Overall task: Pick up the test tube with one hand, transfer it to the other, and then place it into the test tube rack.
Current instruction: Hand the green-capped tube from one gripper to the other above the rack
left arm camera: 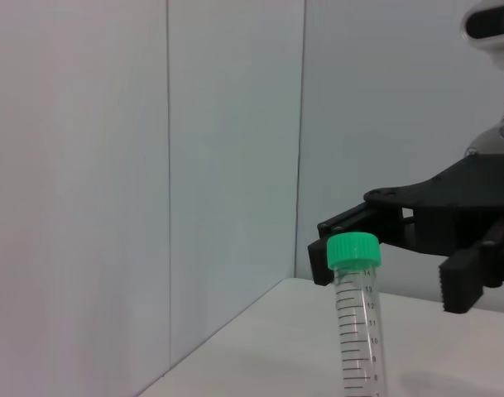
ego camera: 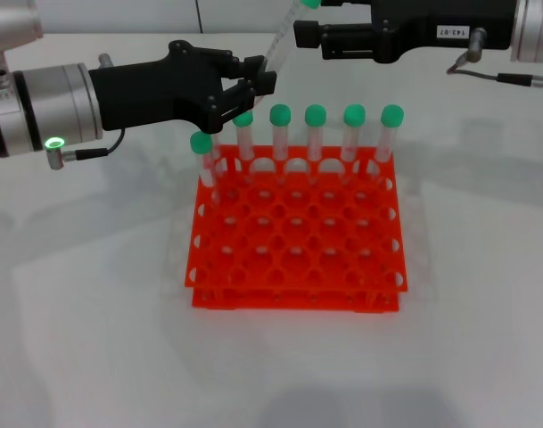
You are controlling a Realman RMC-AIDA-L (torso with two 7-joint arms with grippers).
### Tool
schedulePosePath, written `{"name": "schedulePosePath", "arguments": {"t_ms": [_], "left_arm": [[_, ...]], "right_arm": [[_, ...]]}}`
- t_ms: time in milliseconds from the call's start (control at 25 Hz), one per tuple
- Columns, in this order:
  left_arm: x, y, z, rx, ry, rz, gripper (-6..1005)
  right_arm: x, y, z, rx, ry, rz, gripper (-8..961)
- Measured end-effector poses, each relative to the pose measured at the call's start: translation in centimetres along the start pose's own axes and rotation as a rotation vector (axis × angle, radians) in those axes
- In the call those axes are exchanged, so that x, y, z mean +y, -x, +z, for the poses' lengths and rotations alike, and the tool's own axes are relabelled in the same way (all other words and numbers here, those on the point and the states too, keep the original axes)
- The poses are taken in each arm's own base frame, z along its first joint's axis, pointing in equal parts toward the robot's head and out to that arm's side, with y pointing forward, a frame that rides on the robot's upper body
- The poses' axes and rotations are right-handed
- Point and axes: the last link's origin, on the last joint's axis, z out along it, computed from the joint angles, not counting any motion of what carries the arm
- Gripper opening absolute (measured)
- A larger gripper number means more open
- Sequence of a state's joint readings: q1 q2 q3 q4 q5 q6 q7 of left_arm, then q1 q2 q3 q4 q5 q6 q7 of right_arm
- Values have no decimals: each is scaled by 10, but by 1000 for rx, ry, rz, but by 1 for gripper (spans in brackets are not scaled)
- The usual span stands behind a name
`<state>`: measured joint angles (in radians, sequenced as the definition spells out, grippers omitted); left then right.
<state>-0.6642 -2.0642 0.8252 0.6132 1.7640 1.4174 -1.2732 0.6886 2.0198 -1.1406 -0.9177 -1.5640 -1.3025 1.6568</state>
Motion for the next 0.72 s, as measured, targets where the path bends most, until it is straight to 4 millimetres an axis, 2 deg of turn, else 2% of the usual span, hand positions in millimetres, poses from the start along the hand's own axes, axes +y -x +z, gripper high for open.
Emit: {"name": "schedulePosePath", "arguments": {"t_ms": [80,200,720], "left_arm": [[0,0,0,0,1,0,170],[1,0,1,0,1,0,170],[3,2,2,0,4,8,169]], "right_arm": [[0,0,2,3,-3,0,833],[1,-1,5,10,-4,-3,732],[0,4,9,-1,-3,-10,735]]}}
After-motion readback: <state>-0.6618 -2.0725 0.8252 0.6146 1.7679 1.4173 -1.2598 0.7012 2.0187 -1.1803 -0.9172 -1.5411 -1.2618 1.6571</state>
